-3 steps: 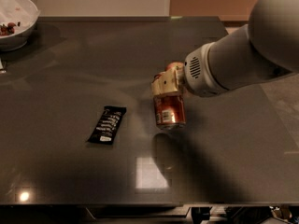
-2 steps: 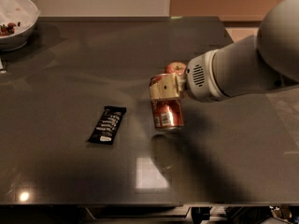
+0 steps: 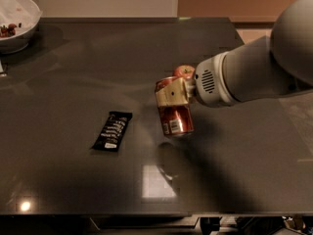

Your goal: Place coke can upright

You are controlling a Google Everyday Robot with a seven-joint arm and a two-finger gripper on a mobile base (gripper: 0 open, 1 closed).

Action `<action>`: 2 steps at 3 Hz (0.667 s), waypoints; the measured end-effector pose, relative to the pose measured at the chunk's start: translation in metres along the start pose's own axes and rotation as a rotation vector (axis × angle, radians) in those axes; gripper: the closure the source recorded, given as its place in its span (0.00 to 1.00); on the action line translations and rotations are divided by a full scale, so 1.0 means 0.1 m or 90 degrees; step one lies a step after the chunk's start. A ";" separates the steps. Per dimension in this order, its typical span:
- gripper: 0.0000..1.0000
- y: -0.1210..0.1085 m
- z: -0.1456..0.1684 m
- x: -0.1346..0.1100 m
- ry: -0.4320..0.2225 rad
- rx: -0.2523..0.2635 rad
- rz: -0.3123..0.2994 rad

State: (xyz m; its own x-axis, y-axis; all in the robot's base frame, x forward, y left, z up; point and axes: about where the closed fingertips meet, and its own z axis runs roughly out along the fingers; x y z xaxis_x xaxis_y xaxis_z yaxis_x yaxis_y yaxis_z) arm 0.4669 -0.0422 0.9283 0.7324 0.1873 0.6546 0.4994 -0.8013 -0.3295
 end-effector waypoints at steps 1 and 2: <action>1.00 -0.01 -0.02 0.02 0.000 -0.007 -0.025; 1.00 -0.02 -0.06 0.05 0.011 0.012 -0.066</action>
Offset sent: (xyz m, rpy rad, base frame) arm -0.0003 -0.0071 0.0105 -0.0700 -0.1959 0.2401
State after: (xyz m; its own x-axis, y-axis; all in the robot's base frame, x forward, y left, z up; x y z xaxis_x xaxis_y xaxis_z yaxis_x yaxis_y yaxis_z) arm 0.4669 -0.0434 0.9363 0.6680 0.2590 0.6977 0.5810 -0.7673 -0.2714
